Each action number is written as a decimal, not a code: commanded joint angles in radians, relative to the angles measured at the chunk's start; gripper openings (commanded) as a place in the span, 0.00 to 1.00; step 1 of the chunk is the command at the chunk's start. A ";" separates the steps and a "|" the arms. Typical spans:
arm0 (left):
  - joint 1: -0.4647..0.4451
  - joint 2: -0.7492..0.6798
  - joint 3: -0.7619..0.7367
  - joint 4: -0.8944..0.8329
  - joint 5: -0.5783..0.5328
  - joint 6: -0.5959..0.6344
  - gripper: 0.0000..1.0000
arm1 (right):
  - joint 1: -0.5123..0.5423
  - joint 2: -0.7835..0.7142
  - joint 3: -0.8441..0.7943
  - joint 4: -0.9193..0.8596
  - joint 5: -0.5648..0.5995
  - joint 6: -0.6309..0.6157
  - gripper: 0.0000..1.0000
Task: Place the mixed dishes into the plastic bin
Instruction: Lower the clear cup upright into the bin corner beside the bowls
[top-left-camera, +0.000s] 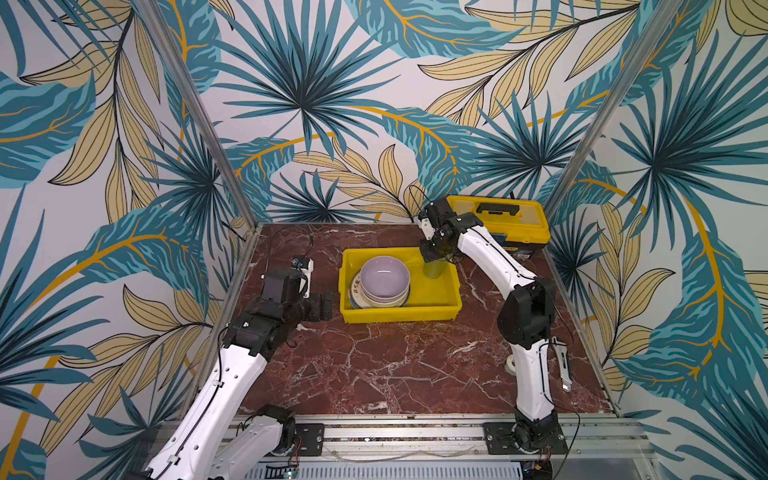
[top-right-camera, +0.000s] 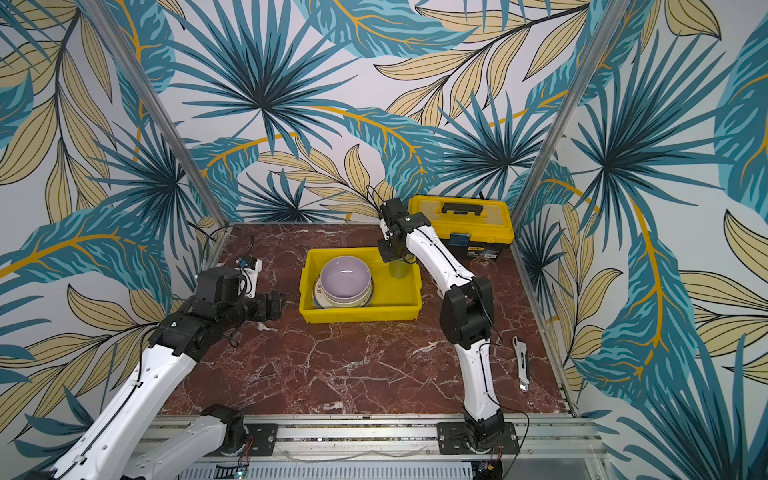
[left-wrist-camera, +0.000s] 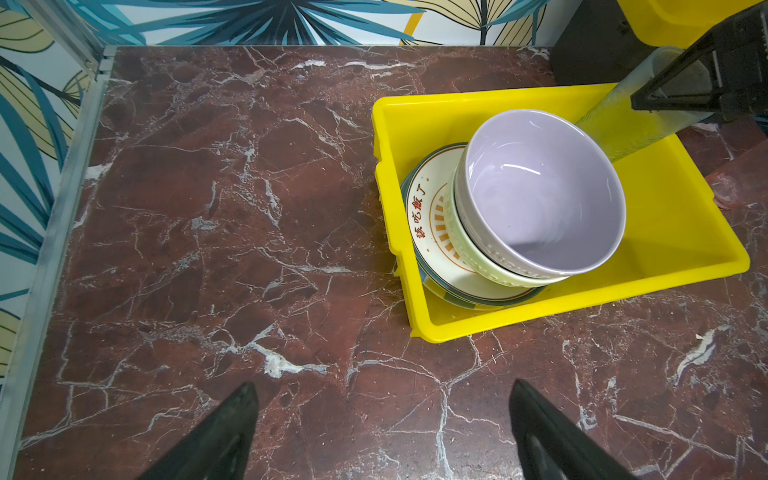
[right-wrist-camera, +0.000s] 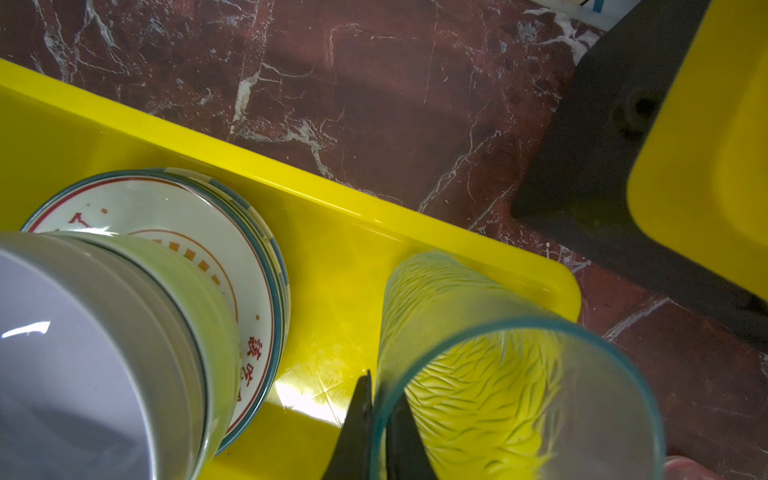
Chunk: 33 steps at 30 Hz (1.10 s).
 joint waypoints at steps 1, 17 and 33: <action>0.008 -0.020 -0.011 0.021 -0.007 -0.003 0.95 | -0.007 0.027 0.015 0.038 0.012 0.004 0.10; 0.008 -0.021 -0.012 0.020 -0.004 -0.005 0.95 | -0.010 0.037 0.015 0.044 0.018 0.009 0.23; 0.009 -0.018 -0.010 0.030 0.005 -0.015 0.95 | -0.009 -0.092 -0.116 0.174 -0.038 0.005 0.43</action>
